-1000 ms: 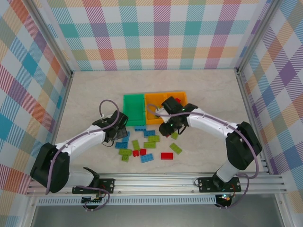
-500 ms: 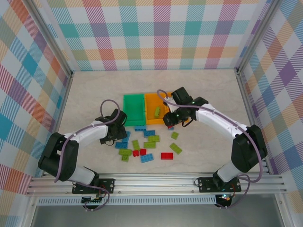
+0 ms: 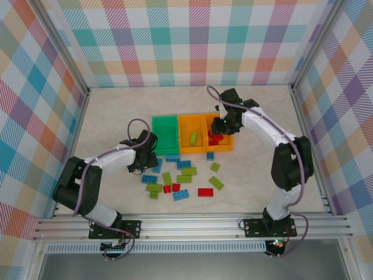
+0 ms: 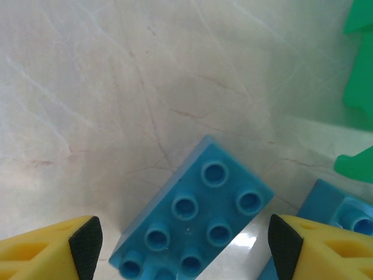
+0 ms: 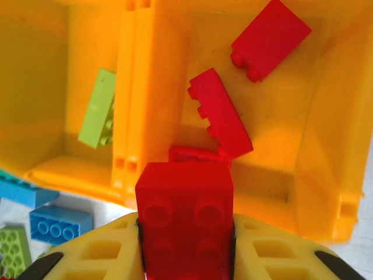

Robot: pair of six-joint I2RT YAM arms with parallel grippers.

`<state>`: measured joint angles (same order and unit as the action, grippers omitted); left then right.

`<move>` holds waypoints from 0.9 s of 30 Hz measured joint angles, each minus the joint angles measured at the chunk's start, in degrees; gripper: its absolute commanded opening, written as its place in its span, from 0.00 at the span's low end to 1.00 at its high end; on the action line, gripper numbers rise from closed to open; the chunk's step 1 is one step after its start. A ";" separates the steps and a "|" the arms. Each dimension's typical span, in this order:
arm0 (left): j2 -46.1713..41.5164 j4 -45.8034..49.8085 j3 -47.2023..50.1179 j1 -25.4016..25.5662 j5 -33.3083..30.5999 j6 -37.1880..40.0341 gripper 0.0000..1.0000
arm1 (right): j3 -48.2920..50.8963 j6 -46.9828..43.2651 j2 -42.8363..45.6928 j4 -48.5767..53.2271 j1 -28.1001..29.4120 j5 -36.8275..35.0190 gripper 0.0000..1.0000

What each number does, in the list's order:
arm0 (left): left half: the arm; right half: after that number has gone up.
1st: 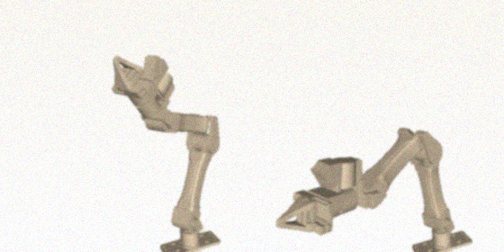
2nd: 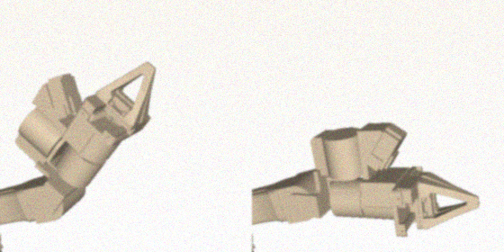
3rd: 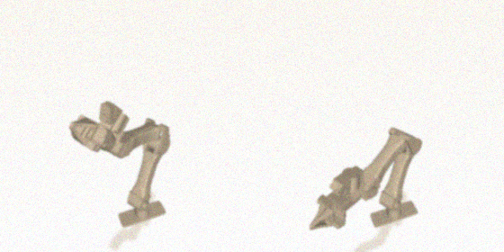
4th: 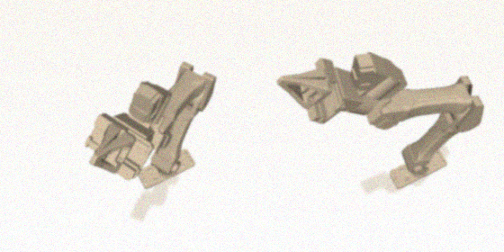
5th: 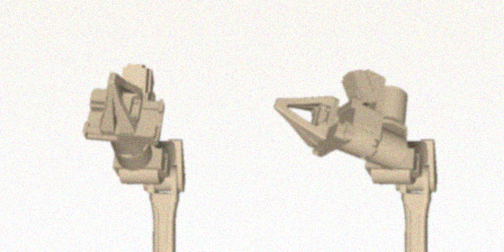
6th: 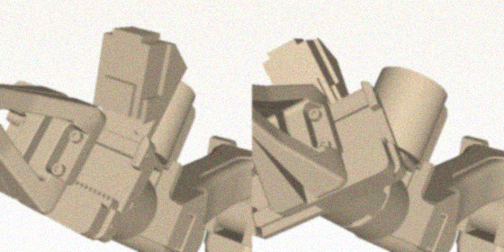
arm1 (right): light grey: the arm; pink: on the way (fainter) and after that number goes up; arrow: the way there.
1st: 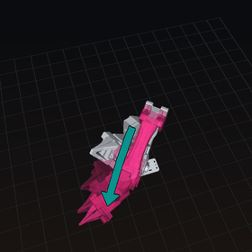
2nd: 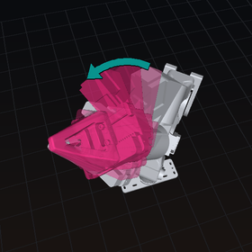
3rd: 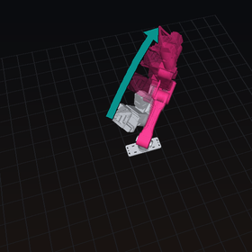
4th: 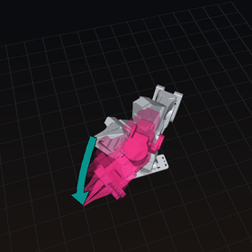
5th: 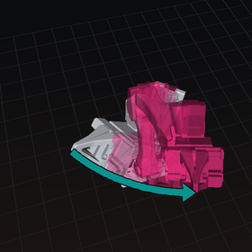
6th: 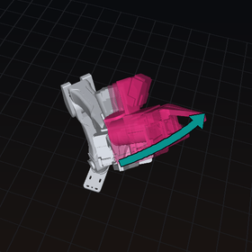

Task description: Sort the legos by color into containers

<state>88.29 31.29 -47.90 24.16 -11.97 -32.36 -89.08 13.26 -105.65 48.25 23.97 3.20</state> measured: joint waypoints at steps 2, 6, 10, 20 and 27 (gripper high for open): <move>0.52 -0.04 -0.46 -0.02 0.22 0.00 0.74 | -4.04 0.87 -4.39 2.23 -0.24 -1.22 0.27; 0.98 -0.39 -0.74 -0.09 0.85 -0.42 0.65 | -9.79 2.12 -11.17 6.10 -0.61 -3.61 0.36; 1.22 -0.66 -0.74 -0.11 0.98 -0.90 0.60 | -13.53 3.76 -15.19 8.90 -1.36 -4.94 0.63; 2.19 -0.87 -0.79 -0.44 0.87 -1.09 0.44 | -15.37 4.31 -15.37 10.84 -1.53 -5.29 0.77; 3.04 -0.37 -0.55 -0.46 0.90 -1.62 0.42 | -14.73 4.35 -14.29 10.73 -2.34 -4.46 0.79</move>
<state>91.33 30.92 -48.45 23.70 -11.07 -33.98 -103.81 17.61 -119.94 58.98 21.63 -1.26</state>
